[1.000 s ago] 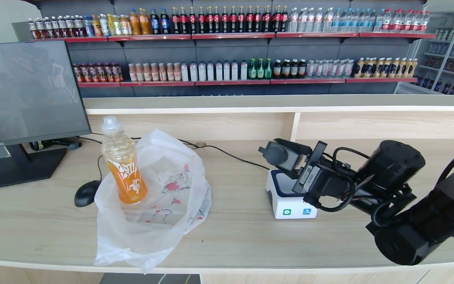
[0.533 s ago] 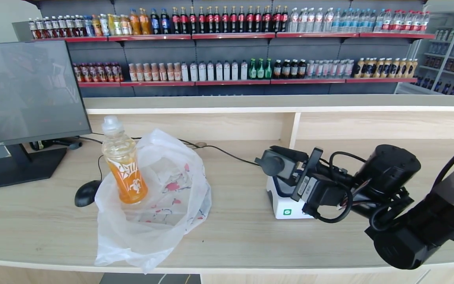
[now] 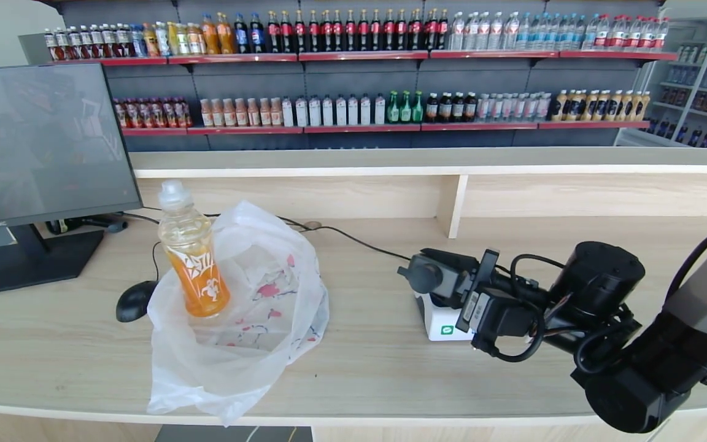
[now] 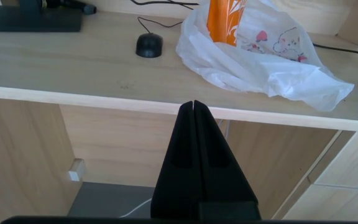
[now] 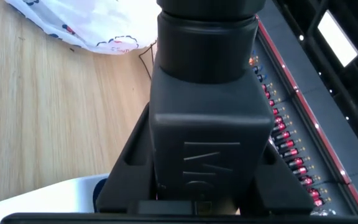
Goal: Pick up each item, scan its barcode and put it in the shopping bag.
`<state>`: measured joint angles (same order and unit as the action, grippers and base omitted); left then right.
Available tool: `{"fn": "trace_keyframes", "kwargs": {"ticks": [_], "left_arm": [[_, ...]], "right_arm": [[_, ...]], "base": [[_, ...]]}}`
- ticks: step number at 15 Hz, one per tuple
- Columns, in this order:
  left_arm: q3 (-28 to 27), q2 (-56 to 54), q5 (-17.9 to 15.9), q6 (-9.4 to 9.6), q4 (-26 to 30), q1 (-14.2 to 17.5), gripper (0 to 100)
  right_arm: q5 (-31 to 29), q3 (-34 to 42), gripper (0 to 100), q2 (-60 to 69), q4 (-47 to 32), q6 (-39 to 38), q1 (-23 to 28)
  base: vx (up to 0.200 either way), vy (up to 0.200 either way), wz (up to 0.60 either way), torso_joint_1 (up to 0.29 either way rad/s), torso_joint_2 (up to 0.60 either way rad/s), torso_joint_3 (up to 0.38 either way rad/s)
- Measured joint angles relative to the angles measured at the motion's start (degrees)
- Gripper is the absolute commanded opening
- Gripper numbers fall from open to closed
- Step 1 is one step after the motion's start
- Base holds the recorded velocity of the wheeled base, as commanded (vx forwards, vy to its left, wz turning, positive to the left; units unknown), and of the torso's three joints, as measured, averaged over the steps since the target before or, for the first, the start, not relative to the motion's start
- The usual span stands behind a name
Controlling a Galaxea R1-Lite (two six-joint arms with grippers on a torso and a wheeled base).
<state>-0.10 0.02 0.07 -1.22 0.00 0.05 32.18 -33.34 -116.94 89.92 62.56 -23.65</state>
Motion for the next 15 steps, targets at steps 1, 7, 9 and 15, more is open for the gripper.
{"fn": "trace_keyframes", "kwargs": {"ticks": [1, 7, 9, 15], "left_arm": [[0.00, 0.00, 0.00, 0.00, 0.00, 0.00, 0], [0.00, 0.00, 0.00, 0.02, 0.02, 0.00, 0], [0.00, 0.00, 0.00, 0.07, 0.05, 0.00, 0], [0.00, 0.00, 0.00, 0.02, 0.10, 0.05, 0]], "right_arm": [[0.00, 0.13, 0, -0.06, 0.00, 0.00, 0.00], [-0.02, 0.11, 0, -0.15, 0.02, 0.33, 0.06], [-0.02, 0.18, 0, -0.17, 0.00, 0.39, 0.11], [-0.02, 0.62, 0, -0.09, 0.02, 0.44, 0.12]], "base": [[0.000, 0.000, 0.00, 0.000, 0.00, 0.000], [0.000, 0.000, 0.00, 0.000, 0.00, 0.000], [0.000, 0.000, 0.00, 0.000, 0.00, 0.000], [0.000, 0.000, 0.00, 0.000, 0.00, 0.000]]}}
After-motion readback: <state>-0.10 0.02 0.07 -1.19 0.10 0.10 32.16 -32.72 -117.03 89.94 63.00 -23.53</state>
